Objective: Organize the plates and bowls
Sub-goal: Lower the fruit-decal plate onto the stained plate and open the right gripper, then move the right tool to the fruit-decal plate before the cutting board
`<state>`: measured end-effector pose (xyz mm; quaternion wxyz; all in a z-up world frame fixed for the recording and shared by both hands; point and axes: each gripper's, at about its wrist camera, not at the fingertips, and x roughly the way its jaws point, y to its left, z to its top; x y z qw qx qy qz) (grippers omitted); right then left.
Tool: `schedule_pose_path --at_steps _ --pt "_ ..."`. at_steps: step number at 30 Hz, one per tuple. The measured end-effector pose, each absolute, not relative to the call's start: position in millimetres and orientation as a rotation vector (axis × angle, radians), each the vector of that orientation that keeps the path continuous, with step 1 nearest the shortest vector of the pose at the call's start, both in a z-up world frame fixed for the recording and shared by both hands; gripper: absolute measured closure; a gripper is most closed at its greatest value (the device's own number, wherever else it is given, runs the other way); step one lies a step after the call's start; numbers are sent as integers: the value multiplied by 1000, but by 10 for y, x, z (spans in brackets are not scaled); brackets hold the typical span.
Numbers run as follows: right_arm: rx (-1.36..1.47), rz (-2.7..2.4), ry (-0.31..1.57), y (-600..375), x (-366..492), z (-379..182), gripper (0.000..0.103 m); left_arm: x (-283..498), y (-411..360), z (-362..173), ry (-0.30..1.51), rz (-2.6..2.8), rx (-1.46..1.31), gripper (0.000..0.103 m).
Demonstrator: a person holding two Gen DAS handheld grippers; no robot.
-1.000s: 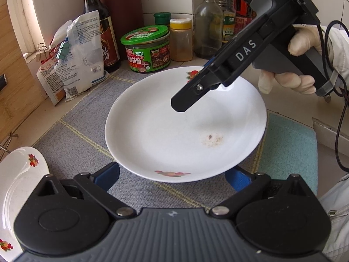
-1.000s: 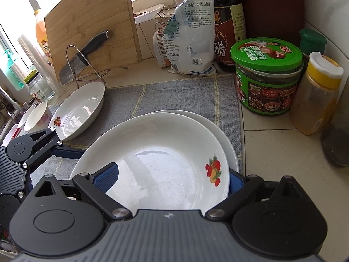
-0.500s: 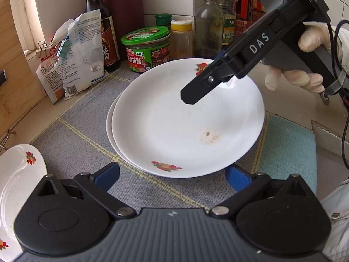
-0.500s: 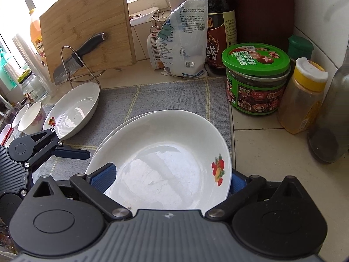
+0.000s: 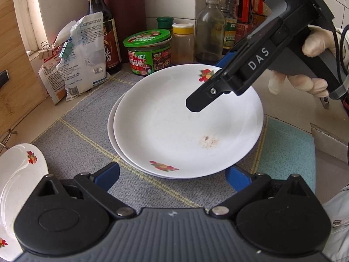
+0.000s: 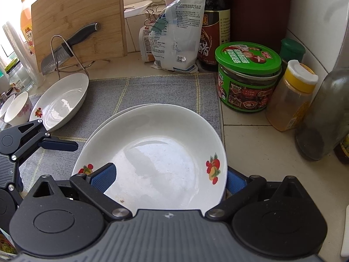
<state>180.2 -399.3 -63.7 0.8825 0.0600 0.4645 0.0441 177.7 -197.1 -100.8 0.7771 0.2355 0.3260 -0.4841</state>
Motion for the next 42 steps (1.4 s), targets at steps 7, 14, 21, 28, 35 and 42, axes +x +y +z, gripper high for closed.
schedule_pose_path --at_steps 7,14,21,28,35,42 --pt "114 73 966 -3973 1762 -618 0 1757 -1945 -985 701 -1040 501 1" --pt "95 86 942 -3932 1692 -562 0 1720 -1838 -967 711 -1018 477 1" --pt "67 120 900 -3790 1638 -474 0 1621 -1625 -898 711 -934 410 1" --pt "-4 172 849 -3540 1616 -389 0 1593 -1378 -761 727 -772 314 1" --pt "-77 279 812 -3284 1662 -378 0 1550 -1110 -704 754 -583 201 1" --pt "-160 429 776 -3009 1740 -385 0 1448 -881 -707 776 -389 146 1"
